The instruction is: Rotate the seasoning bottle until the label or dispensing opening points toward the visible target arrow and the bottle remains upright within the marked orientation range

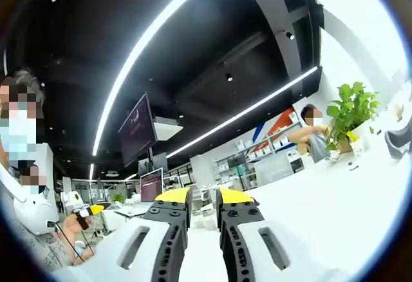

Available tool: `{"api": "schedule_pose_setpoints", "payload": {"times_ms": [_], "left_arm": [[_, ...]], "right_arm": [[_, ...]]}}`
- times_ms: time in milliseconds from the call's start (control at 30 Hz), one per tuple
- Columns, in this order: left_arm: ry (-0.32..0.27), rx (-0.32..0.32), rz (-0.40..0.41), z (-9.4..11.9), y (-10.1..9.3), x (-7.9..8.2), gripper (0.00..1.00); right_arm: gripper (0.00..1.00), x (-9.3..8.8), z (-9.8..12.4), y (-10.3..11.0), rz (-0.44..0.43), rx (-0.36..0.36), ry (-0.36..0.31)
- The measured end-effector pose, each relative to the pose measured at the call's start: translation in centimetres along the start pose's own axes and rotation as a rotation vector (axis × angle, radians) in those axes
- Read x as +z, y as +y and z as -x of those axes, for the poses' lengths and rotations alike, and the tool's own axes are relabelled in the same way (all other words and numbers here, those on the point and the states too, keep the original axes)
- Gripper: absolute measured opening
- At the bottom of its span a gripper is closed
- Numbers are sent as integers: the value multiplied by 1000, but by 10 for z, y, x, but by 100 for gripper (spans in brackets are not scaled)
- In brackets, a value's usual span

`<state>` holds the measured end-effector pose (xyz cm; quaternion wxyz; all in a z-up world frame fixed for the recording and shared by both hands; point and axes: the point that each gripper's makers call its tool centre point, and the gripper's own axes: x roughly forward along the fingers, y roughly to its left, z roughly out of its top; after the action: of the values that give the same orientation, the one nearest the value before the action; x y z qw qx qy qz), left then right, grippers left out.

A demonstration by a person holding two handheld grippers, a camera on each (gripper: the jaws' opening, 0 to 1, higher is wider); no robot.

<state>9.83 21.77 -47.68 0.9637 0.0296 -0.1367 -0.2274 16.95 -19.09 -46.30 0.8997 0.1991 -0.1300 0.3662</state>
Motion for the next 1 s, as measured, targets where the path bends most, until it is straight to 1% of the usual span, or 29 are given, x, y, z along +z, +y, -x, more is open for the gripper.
{"api": "schedule_pose_setpoints", "payload": {"times_ms": [233,367,533,1000], "left_arm": [[24,-8,-5,-3,0,-7,41],[29,-26,-4,-7,-7,-8,41],[16,-48,0,-8,-13,-4,42],[-68,-40,45,-2,-11,12,42]], "right_arm": [[14,-4,-4,3,-3,14,18],[14,-2,-4,3,-3,21,18],[14,0,-2,4,1,27,11],[14,-4,0,4,14,20,20]]}}
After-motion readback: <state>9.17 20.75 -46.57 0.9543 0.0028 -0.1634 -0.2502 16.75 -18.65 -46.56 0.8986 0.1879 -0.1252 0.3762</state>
